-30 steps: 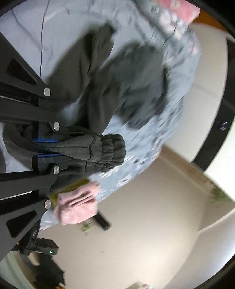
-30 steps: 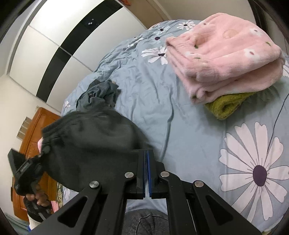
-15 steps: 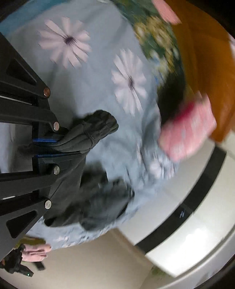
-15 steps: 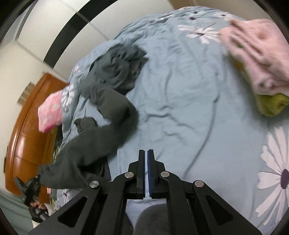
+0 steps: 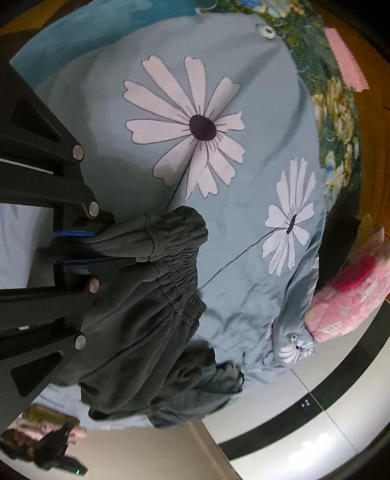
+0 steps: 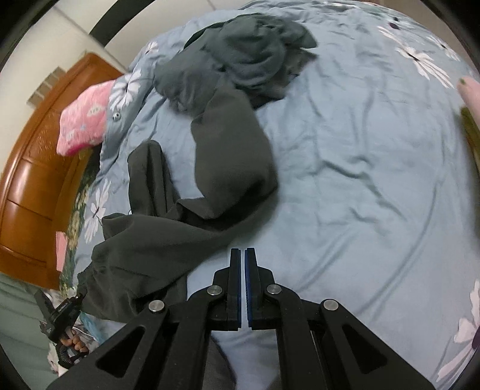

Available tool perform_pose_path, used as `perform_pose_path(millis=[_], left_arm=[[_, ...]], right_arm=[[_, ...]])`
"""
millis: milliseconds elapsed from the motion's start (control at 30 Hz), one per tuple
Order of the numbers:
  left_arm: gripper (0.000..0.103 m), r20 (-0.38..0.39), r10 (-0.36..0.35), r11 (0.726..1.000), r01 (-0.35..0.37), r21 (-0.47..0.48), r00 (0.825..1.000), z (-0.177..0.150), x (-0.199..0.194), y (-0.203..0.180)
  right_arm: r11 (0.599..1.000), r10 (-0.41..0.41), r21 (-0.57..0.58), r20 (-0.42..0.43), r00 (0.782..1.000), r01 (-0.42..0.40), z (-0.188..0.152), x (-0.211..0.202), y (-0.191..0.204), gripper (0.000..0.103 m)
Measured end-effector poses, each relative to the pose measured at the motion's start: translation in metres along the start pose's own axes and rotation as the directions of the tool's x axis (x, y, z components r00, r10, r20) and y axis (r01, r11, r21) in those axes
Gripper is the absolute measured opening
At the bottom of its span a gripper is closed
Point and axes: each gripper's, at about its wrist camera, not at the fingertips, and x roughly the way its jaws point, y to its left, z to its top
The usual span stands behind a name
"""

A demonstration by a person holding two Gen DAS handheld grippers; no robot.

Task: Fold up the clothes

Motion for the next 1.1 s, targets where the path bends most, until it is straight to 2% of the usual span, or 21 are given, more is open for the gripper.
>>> perform_pose_path(millis=[33,67,167,233,300,367,500,633,700,900,1000,1033,1067,1100], left_arm=[[0.016,-0.005,-0.012,1.0,0.012,-0.004,1.0,0.001,-0.001,0.003],[0.028,-0.008,-0.013,1.0,0.013,-0.001,1.0,0.003,-0.004,0.005],[0.047,-0.006,0.007,1.0,-0.007,0.008,1.0,0.009,-0.019,0.015],[0.051,0.012,0.01,1.0,-0.01,0.019,1.0,0.02,-0.024,0.014],[0.055,0.031,0.012,0.999,-0.013,0.029,0.999,0.031,-0.029,0.013],[0.057,0.026,0.011,0.998,-0.013,0.068,1.0,0.044,-0.023,0.004],[0.06,-0.077,-0.013,0.981,0.028,0.19,0.997,0.072,0.041,-0.04],[0.06,-0.207,0.014,0.969,0.038,0.243,0.978,0.092,0.112,-0.071],[0.06,-0.267,0.008,0.969,0.058,0.239,0.964,0.093,0.136,-0.081],[0.061,-0.336,-0.013,0.971,0.092,0.22,0.942,0.084,0.165,-0.093],[0.059,-0.323,-0.044,0.978,0.107,0.178,0.946,0.08,0.162,-0.09],[0.055,-0.316,-0.046,0.977,0.108,0.183,0.948,0.077,0.159,-0.09],[0.039,-0.31,-0.048,0.976,0.11,0.188,0.95,0.074,0.156,-0.091],[0.028,-0.303,-0.049,0.975,0.112,0.193,0.952,0.071,0.153,-0.092]], right_arm=[[1.0,-0.005,-0.007,-0.005,1.0,0.005,0.005,0.005,0.005,0.002],[1.0,-0.009,-0.009,-0.009,1.0,0.009,0.009,0.009,0.007,0.002],[1.0,-0.016,-0.011,-0.007,1.0,0.016,0.022,0.02,0.014,0.006],[1.0,-0.023,-0.012,-0.005,1.0,0.023,0.029,0.025,0.016,0.026],[1.0,-0.026,-0.009,-0.005,1.0,0.026,0.036,0.032,0.019,0.034],[1.0,-0.031,-0.002,-0.014,0.999,0.031,0.043,0.041,0.021,0.034],[0.999,-0.045,-0.001,-0.025,0.999,0.045,0.055,0.057,0.031,0.035],[0.996,-0.094,-0.008,-0.026,0.995,0.094,0.066,0.069,0.038,0.037],[0.993,-0.119,0.001,-0.02,0.993,0.119,0.07,0.071,0.036,0.044],[0.986,-0.168,-0.007,-0.066,0.984,0.168,0.075,0.088,0.031,0.046],[0.981,-0.19,0.03,-0.078,0.979,0.193,0.075,0.093,0.023,0.046],[0.979,-0.193,0.047,-0.085,0.977,0.198,0.074,0.095,0.019,0.045],[0.978,-0.191,0.065,-0.091,0.977,0.197,0.074,0.097,0.016,0.044],[0.98,-0.171,0.086,-0.093,0.981,0.179,0.073,0.096,0.012,0.033]])
